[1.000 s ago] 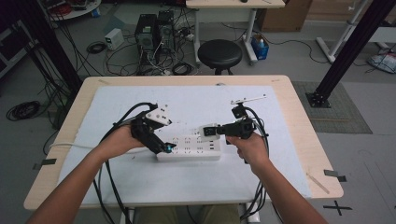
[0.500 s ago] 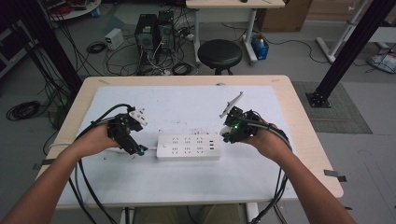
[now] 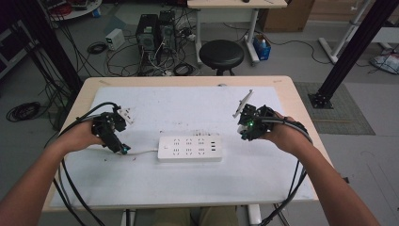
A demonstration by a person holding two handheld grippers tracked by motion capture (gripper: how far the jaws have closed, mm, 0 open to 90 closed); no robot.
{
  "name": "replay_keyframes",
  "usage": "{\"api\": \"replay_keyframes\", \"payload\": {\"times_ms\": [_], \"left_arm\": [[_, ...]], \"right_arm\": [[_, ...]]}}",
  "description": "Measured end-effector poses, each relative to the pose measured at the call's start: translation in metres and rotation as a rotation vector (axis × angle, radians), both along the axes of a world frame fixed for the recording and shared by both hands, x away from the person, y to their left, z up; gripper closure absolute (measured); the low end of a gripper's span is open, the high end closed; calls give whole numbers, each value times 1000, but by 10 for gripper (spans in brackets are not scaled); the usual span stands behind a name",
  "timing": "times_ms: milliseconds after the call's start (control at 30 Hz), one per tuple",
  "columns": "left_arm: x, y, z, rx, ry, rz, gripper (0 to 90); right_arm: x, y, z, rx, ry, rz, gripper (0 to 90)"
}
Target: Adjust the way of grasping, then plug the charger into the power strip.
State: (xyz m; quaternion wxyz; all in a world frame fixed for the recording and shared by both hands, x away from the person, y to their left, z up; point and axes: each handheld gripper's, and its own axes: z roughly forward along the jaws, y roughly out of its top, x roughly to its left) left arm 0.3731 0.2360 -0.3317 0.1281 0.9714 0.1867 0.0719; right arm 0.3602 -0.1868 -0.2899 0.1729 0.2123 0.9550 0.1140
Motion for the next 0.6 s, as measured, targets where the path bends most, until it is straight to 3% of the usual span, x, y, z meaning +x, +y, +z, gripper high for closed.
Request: {"api": "replay_keyframes", "payload": {"times_ms": [133, 167, 333, 400, 600], "left_arm": [[-2, 0, 1, 13, -12, 3, 193], [-3, 0, 3, 14, -34, 14, 193], [-6, 0, 10, -18, -68, 25, 192], [-7, 0, 11, -13, -77, 22, 193], [-9, 2, 12, -9, -74, 20, 193]], "right_arm": [[0, 0, 0, 5, 5, -5, 619], [0, 0, 0, 8, 5, -2, 619], [-2, 1, 1, 14, 21, -4, 618], [-2, 2, 3, 25, 24, 1, 618], [-3, 9, 4, 23, 27, 28, 618]]}}
